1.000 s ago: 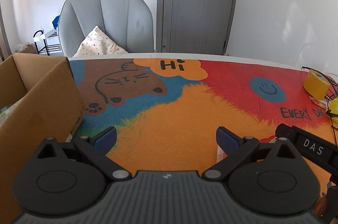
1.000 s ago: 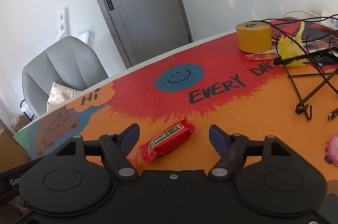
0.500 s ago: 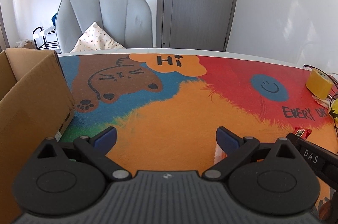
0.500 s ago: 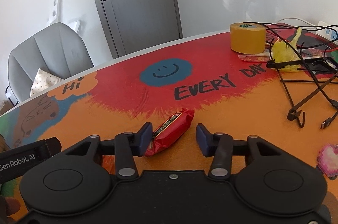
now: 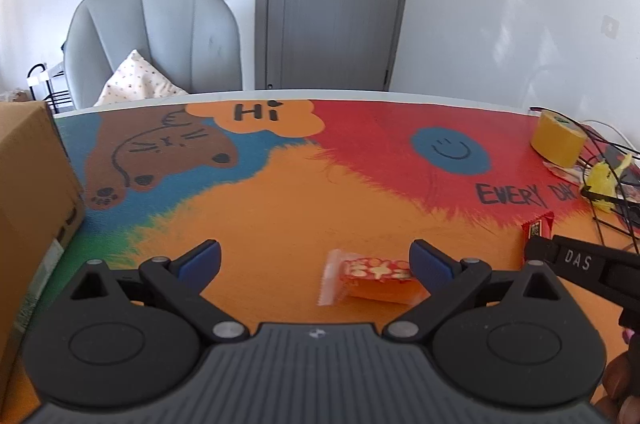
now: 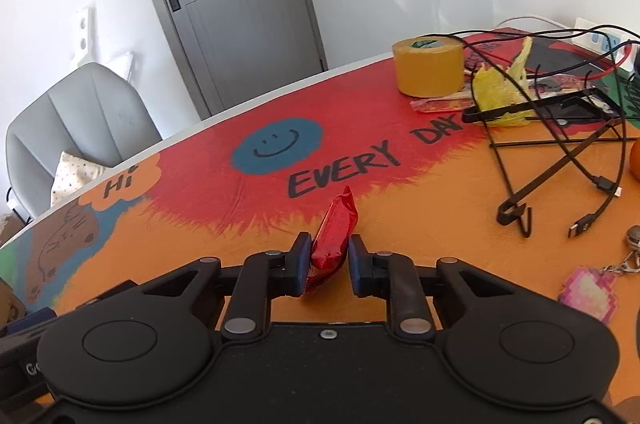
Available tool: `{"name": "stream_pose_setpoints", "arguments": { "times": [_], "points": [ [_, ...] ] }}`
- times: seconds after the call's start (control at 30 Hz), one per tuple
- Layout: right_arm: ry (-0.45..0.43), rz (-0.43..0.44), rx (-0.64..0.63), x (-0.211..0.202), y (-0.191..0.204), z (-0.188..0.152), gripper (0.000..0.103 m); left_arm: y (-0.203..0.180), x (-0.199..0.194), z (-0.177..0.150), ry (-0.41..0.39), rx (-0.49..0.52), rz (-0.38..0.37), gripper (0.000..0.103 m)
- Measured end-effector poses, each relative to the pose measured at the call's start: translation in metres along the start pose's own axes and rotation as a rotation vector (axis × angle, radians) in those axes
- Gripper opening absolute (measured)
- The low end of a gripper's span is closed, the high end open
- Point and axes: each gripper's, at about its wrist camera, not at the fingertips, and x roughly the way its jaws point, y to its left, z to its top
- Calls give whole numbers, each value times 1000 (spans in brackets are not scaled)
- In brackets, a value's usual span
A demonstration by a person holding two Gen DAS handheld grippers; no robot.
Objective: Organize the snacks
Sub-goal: 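Grasp the red candy bar with the right tool while the left tool grasps the orange packet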
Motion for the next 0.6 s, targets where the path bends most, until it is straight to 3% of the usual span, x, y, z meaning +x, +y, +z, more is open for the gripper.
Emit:
{"name": "stream_pose_setpoints", "arguments": {
  "times": [0.17,0.43,0.5,0.57,0.6],
  "points": [
    [6,1,12,0,-5,1,21,-8,0,-2,-14,10,-45,100],
    [15,6,22,0,-8,2,21,-13,11,-8,7,29,-40,97],
    [18,11,21,1,-8,2,21,-11,12,-9,8,24,-44,90],
    [21,23,17,1,-6,1,21,-7,14,-7,29,-3,-66,69],
    [23,30,15,1,-6,1,21,-7,12,-7,24,-1,-59,64]
  ]
}}
